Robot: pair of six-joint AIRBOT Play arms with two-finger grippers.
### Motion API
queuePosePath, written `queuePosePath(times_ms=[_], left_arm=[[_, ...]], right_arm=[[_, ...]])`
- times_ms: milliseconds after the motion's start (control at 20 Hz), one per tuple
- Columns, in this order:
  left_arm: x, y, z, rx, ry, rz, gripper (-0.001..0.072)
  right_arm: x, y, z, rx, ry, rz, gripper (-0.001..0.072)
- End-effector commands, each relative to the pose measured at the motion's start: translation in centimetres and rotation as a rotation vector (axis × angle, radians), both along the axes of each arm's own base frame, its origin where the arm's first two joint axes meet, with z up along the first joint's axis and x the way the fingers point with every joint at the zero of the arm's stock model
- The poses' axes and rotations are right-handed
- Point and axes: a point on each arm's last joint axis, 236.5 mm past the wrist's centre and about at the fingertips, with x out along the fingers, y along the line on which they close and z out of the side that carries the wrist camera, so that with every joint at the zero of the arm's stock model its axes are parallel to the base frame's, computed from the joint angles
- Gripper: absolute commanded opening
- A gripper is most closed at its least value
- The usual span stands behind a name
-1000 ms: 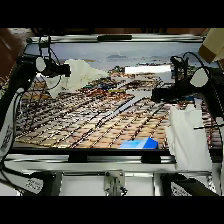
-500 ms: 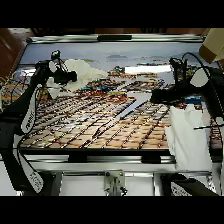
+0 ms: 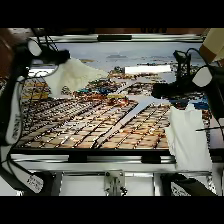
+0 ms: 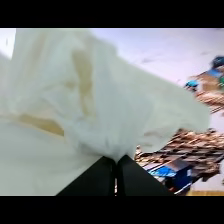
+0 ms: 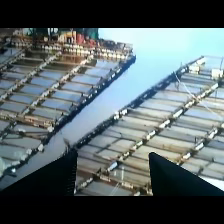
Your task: Fold the shirts.
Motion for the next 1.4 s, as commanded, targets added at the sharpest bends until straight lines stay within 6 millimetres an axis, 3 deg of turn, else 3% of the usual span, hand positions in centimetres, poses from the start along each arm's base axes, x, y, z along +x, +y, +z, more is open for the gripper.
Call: queuePosePath(times_ms=[0,100,150,250,300,350,450,550,650,850,950,1000,1050,1100,1150,1200,1350], left_arm=[[-9.0,-2.7,20.9,0.034,-0.435,-0.126,0.0025],[-17.4,-4.0,30.1,-0.018,-0.638,-0.178,0.0026],[-21.5,-4.3,32.7,-0.039,-0.692,-0.208,0.0026],[-27.1,-4.6,33.7,-0.081,-0.688,-0.255,0.0026],[-29.0,-4.9,32.3,-0.089,-0.627,-0.279,0.0026],[-30.3,-5.2,29.9,-0.087,-0.533,-0.303,0.0025],[-31.9,-6.4,23.5,-0.071,-0.31,-0.352,0.0026],[-33.1,-9.0,16.6,-0.049,-0.12,-0.427,0.0026],[-34.0,-12.8,9.8,-0.055,0.023,-0.491,0.0026],[-36.0,-21.7,-1.7,-0.155,0.132,-0.554,0.0027],[-37.0,-24.5,-5.2,-0.214,0.211,-0.529,0.0028],[-37.2,-25.2,-6.2,-0.22,0.244,-0.53,0.0062],[-37.2,-25.4,-6.6,-0.219,0.27,-0.525,0.0324],[-37.0,-24.8,-6.6,-0.206,0.291,-0.514,0.0695],[-36.9,-23.1,-6.4,-0.152,0.328,-0.509,0.072],[-36.6,-20.0,-6.5,-0.034,0.366,-0.528,0.072],[-35.0,-5.9,-7.9,0.37,0.506,-0.395,0.072]], right_arm=[[0.3,-0.9,8.1,-0.021,-0.211,-0.011,0.057],[-0.9,-2.5,17.1,-0.051,-0.442,-0.039,0.057],[-2.4,-3.3,21.1,-0.064,-0.546,-0.055,0.057],[-6.6,-4.7,27.1,-0.08,-0.707,-0.085,0.057],[-8.8,-5.1,28.6,-0.076,-0.746,-0.093,0.057],[-10.8,-5.3,28.6,-0.069,-0.734,-0.099,0.057],[-14.4,-5.2,25.6,-0.062,-0.576,-0.09,0.0569],[-17.8,-4.4,19.7,-0.074,-0.302,-0.025,0.0569],[-19.6,-3.9,14.5,-0.084,-0.086,0.02,0.057],[-18.1,-1.4,5.3,0.008,0.107,0.03,0.0569],[-16.9,0.3,1.1,0.09,0.15,-0.002,0.057],[-16.6,1.0,-0.2,0.127,0.161,-0.014,0.057],[-16.3,1.6,-1.1,0.159,0.166,-0.016,0.0571],[-16.5,2.2,-1.7,0.177,0.18,0.005,0.0625],[-16.9,2.5,-2.1,0.171,0.197,0.045,0.0666],[-17.3,2.4,-2.5,0.155,0.221,0.068,0.0666],[-17.3,1.8,-3.5,0.114,0.251,0.096,0.0666]])
